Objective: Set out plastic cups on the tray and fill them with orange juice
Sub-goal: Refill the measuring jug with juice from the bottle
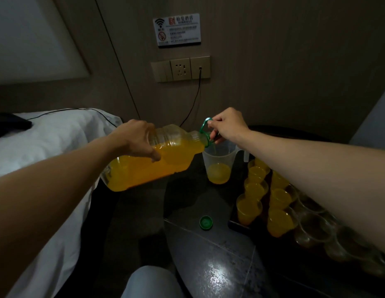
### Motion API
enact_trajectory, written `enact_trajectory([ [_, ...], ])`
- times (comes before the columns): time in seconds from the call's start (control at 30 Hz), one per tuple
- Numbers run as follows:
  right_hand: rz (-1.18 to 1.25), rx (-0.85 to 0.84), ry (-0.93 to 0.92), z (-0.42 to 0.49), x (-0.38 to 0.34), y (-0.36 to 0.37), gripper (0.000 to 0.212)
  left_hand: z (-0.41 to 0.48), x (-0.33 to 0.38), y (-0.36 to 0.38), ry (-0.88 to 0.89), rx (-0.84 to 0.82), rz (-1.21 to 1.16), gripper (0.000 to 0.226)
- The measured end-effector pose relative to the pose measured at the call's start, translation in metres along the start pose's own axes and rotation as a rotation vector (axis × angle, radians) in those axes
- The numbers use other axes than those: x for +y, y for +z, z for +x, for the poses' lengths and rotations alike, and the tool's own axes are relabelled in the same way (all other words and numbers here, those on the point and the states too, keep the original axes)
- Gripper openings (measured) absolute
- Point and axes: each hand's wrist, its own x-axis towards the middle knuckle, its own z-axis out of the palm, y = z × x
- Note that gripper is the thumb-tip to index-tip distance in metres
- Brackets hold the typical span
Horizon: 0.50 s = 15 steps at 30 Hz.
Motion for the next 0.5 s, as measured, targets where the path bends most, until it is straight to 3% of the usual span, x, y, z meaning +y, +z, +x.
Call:
enact_trajectory([
  [0.5,0.012,0.003,0.03,0.0041,0.0032,0.0037,0.016,-0.0011,0.0006,0.0,0.001,0.003,0.008,0.058],
])
